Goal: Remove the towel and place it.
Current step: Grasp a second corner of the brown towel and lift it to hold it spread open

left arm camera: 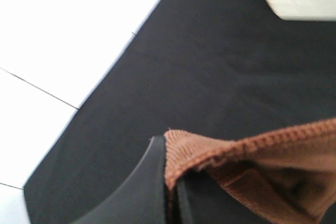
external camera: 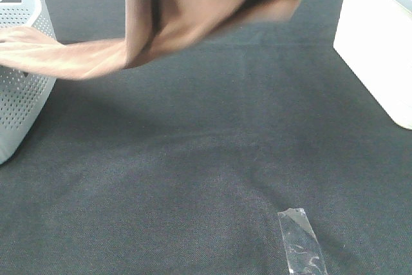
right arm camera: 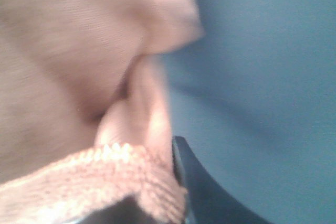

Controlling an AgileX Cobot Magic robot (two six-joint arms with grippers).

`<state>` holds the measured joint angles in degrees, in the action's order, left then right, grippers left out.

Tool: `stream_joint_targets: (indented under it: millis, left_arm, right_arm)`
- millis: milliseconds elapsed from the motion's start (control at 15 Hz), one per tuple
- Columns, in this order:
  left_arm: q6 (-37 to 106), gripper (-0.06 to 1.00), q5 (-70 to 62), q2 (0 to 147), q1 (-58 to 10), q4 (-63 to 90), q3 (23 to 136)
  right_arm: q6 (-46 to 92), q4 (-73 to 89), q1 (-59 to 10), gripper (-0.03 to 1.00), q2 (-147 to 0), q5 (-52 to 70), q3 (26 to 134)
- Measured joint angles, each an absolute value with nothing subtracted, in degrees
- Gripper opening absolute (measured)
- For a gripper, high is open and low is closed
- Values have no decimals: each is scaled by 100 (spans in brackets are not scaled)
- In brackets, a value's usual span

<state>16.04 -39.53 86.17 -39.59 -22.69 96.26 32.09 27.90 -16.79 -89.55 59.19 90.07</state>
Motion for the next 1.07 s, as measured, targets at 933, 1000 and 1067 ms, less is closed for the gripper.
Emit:
stream_joint_targets:
  millis: [933, 1000, 1067]
  left_arm:
    - [1266, 0, -848, 9058, -2206, -2315, 9626]
    - [1266, 0, -670, 9144, -2149, -2320, 9626]
    - [1266, 0, -413, 9259, -2103, -2320, 9626]
  right_arm:
    - [5220, 859, -1684, 0, -10663, 6085, 13327]
    - [5409, 859, -1684, 0, -10663, 5678, 13327]
    - [5506, 859, -1684, 0, -10674, 5300, 13327]
